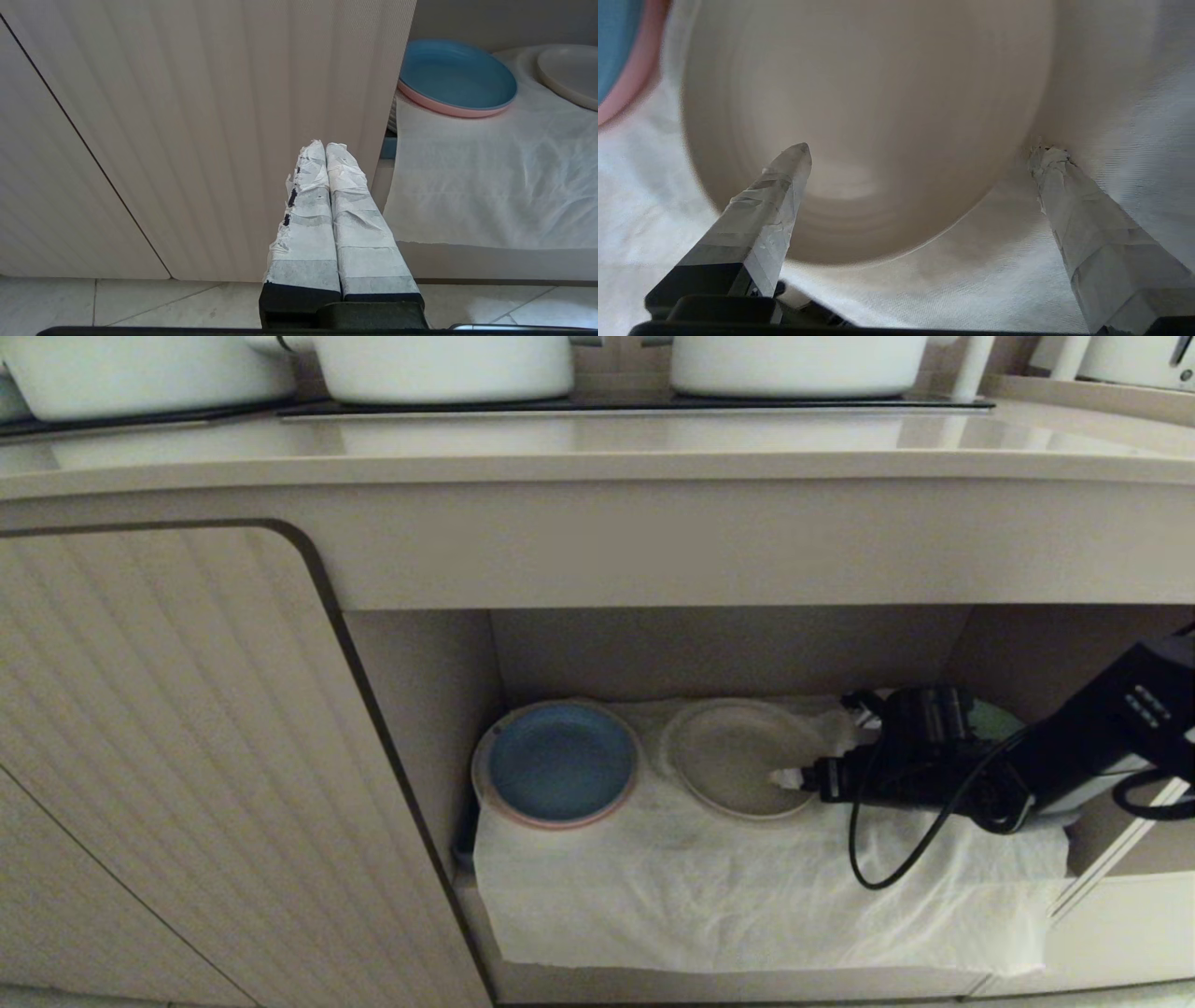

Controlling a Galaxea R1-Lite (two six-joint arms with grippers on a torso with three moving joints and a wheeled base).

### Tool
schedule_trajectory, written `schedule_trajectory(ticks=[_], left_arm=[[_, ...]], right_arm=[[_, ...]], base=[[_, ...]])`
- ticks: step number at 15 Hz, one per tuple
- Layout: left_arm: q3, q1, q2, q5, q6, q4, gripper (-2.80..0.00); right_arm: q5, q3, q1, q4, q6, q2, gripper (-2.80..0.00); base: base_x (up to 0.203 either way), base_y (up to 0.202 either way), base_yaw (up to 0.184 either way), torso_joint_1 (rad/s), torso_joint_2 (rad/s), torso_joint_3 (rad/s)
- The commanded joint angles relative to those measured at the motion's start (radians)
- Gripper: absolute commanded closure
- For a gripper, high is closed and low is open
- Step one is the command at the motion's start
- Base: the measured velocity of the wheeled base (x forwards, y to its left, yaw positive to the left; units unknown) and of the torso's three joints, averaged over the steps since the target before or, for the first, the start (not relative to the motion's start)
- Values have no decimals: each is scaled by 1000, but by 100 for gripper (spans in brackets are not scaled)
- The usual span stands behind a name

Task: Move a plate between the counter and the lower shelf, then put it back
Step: Pick up the plate in the cupboard

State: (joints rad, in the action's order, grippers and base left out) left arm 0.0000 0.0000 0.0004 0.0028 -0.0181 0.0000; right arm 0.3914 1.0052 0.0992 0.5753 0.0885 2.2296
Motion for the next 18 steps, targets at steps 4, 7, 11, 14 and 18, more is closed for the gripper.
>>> schedule_trajectory(ticks=[4, 7, 11, 14, 18], left_arm=[[0, 0, 0, 0, 0, 0, 0], [0, 0, 0, 0, 0, 0, 0], [0, 0, 0, 0, 0, 0, 0], [0, 0, 0, 0, 0, 0, 0], [0, 0, 0, 0, 0, 0, 0]], right_arm=[[-66, 0, 19, -1, 2, 7, -280], [-67, 1, 29, 6, 2, 7, -280], [-69, 1, 39, 11, 2, 8, -280], [-108, -1, 47, 9, 3, 10, -280], [-109, 0, 48, 11, 4, 10, -280]], base=[[0, 0, 0, 0, 0, 0], [0, 0, 0, 0, 0, 0], [0, 0, 0, 0, 0, 0], [0, 0, 0, 0, 0, 0], [0, 0, 0, 0, 0, 0]])
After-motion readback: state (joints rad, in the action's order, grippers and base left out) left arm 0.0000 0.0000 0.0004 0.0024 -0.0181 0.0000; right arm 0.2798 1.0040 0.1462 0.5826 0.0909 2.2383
